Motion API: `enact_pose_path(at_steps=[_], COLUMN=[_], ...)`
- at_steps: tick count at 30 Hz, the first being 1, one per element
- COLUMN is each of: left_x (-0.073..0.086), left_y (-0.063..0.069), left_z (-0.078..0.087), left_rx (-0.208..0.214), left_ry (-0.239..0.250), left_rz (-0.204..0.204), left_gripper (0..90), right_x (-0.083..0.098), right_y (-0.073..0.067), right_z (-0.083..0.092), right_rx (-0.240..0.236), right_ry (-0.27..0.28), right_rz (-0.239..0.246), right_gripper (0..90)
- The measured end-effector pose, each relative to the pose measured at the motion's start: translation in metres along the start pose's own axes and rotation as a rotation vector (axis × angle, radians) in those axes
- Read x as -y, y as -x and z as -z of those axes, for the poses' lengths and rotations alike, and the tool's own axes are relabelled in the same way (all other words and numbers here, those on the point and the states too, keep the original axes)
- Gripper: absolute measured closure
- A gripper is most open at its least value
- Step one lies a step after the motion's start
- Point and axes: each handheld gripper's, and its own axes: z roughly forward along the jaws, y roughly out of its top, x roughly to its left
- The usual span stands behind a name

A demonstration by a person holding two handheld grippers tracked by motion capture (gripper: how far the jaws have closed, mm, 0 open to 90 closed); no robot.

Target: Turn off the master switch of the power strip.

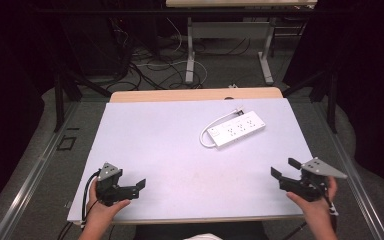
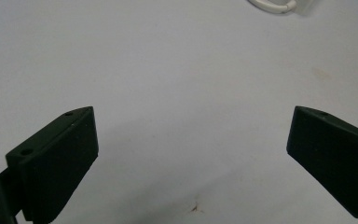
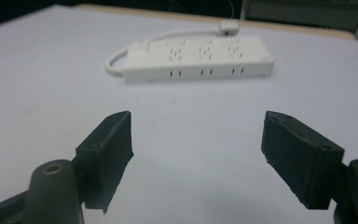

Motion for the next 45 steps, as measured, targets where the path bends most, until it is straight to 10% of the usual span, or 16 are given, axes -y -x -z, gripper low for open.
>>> enact_pose_path(at_steps=[16, 45], left_x=[0.002, 0.004], left_y=[0.003, 0.002], left_z=[-0.001, 0.000], left_rx=[-0.015, -0.029], left_ry=[0.004, 0.003], left_rz=[-0.016, 0.014], left_gripper=[2.0, 2.7], right_x=[0.016, -0.024], right_y=[-0.007, -0.006], right_z=[-0.029, -0.034], right_rx=[0.018, -0.002], right_ry=[-0.071, -0.087], right_rz=[0.038, 0.007], right_gripper=[26.7, 26.8])
